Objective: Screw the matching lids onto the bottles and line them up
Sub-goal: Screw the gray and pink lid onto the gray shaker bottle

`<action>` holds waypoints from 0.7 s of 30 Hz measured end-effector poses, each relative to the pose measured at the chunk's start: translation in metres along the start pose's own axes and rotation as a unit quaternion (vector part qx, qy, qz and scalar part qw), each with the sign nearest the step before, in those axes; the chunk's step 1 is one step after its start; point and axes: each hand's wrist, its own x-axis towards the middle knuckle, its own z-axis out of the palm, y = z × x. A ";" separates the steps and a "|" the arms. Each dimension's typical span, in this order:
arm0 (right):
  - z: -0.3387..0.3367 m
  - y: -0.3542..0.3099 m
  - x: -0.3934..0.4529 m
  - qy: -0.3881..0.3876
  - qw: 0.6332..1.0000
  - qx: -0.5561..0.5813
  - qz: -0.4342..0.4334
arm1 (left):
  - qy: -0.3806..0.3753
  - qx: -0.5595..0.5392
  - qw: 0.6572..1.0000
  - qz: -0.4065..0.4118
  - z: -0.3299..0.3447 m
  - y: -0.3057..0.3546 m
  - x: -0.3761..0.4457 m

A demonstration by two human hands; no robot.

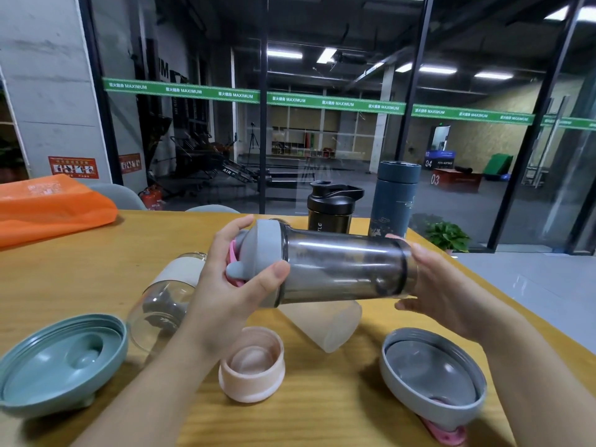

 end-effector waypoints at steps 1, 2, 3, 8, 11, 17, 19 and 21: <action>-0.001 0.000 0.000 0.003 1.000 0.015 -0.014 | 0.002 -0.001 1.000 0.001 0.000 -0.001 0.001; -0.001 -0.001 -0.001 -0.001 0.999 0.027 -0.026 | 0.004 -0.003 1.000 0.001 0.000 -0.001 0.001; -0.001 -0.001 -0.002 -0.011 0.999 0.034 -0.035 | 0.007 -0.010 1.000 0.000 0.000 0.000 0.001; -0.001 -0.002 -0.004 -0.015 0.997 0.046 -0.064 | 0.016 -0.015 1.000 -0.014 -0.002 -0.002 0.002; -0.002 -0.001 -0.002 0.010 0.996 0.033 -0.079 | 0.018 -0.021 0.999 -0.027 -0.003 -0.003 0.003; -0.002 0.001 0.001 0.019 0.998 0.011 -0.066 | 0.011 -0.013 1.000 -0.023 -0.002 -0.002 0.002; -0.002 0.001 0.001 0.012 0.998 0.009 -0.063 | 0.001 -0.015 1.000 -0.019 0.000 0.000 0.001; 0.001 0.001 0.003 0.020 0.999 0.014 -0.045 | -0.004 -0.018 1.000 -0.013 0.002 0.001 0.000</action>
